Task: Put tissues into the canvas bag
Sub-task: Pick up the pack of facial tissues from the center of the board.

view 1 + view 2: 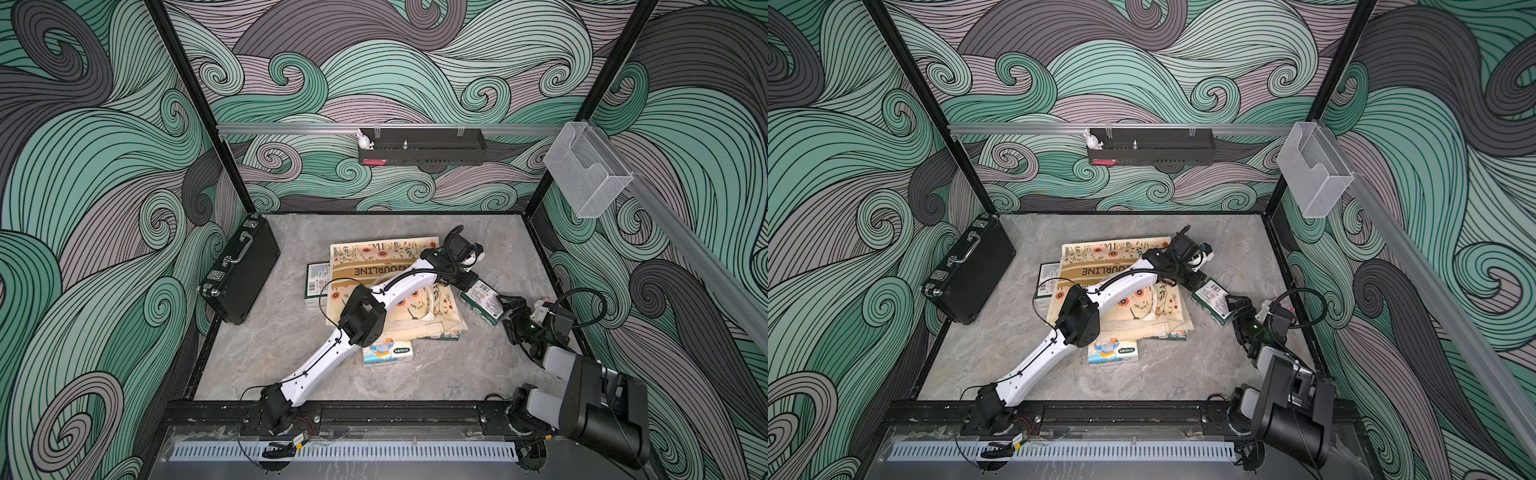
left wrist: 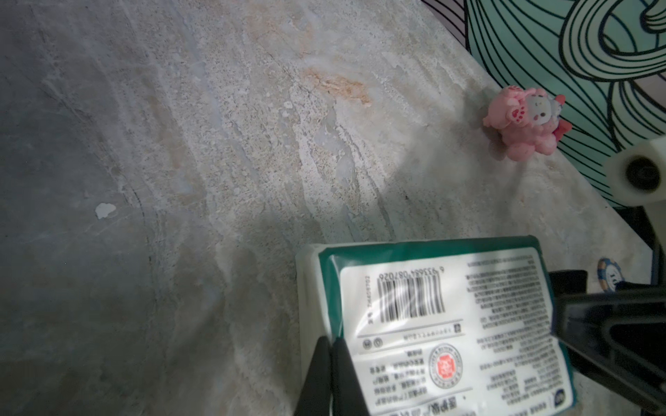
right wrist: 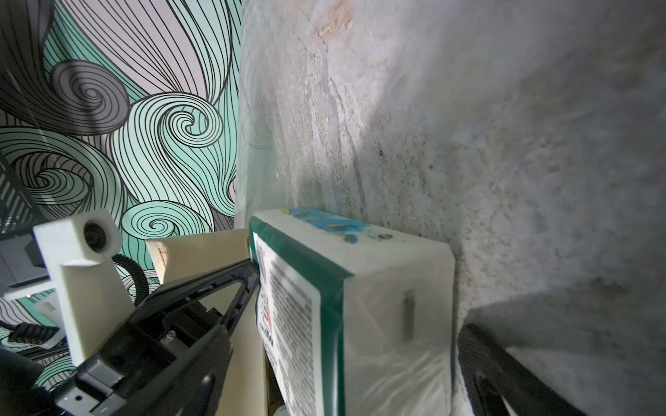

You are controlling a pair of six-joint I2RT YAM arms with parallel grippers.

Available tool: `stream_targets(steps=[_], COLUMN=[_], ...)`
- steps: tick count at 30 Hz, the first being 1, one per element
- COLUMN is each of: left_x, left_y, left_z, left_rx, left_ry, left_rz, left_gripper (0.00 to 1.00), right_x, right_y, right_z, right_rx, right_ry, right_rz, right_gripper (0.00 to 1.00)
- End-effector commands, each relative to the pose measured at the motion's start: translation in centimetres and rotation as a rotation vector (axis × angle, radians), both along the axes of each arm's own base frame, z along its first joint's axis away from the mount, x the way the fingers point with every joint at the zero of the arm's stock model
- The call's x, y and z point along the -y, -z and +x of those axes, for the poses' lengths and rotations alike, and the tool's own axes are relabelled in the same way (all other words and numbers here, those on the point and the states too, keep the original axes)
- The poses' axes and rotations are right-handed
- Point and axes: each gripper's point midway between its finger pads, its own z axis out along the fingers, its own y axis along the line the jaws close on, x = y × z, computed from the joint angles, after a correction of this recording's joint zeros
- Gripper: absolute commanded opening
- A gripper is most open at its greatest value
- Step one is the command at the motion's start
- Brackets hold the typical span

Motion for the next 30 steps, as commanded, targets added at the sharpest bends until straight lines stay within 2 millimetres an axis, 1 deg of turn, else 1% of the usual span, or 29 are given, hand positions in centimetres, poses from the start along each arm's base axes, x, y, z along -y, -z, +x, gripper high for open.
stream_targets(steps=[1, 4, 9, 14, 16, 21, 25, 26, 28, 30], left_x=[-1.2, -1.4, -1.2, -0.9, -1.0, -1.0, -0.9, -0.9, -0.8, -0.6], left_y=[4.2, 4.8, 5.0, 4.9, 4.9, 4.7, 4.5, 4.4, 4.0, 3.8], left_z=[-0.7, -0.8, -1.1, -1.3, -1.3, -1.5, -1.6, -1.6, -1.5, -1.5], left_rx=[-0.026, -0.034, -0.038, -0.039, -0.042, -0.044, -0.047, -0.048, -0.048, -0.049], left_ry=[0.003, 0.001, 0.003, 0.007, 0.007, 0.013, 0.014, 0.013, 0.008, 0.002], left_rz=[0.108, 0.123, 0.123, 0.116, 0.117, 0.118, 0.113, 0.111, 0.102, 0.094], left_gripper=[0.0, 0.0, 0.0, 0.0, 0.0, 0.0, 0.0, 0.0, 0.0, 0.0], right_x=[-0.3, -0.4, -1.0, -3.3, -3.6, -3.2, -3.1, -3.0, -3.0, -2.9], right_y=[3.2, 3.4, 2.7, 1.0, 0.8, 0.3, -0.9, -1.2, -2.0, -2.7], right_z=[-1.9, -1.9, -1.2, 0.7, 1.0, 1.3, 1.5, 1.6, 1.6, 1.6], right_rx=[-0.126, -0.129, -0.091, -0.009, 0.006, 0.038, 0.089, 0.099, 0.121, 0.14], right_ry=[0.033, 0.034, 0.001, -0.115, -0.12, -0.109, -0.108, -0.109, -0.11, -0.105], right_rz=[0.049, 0.048, 0.04, 0.046, 0.052, 0.015, -0.01, -0.016, -0.028, -0.037], right_gripper=[0.99, 0.99, 0.99, 0.98, 0.96, 0.86, 0.77, 0.73, 0.68, 0.61])
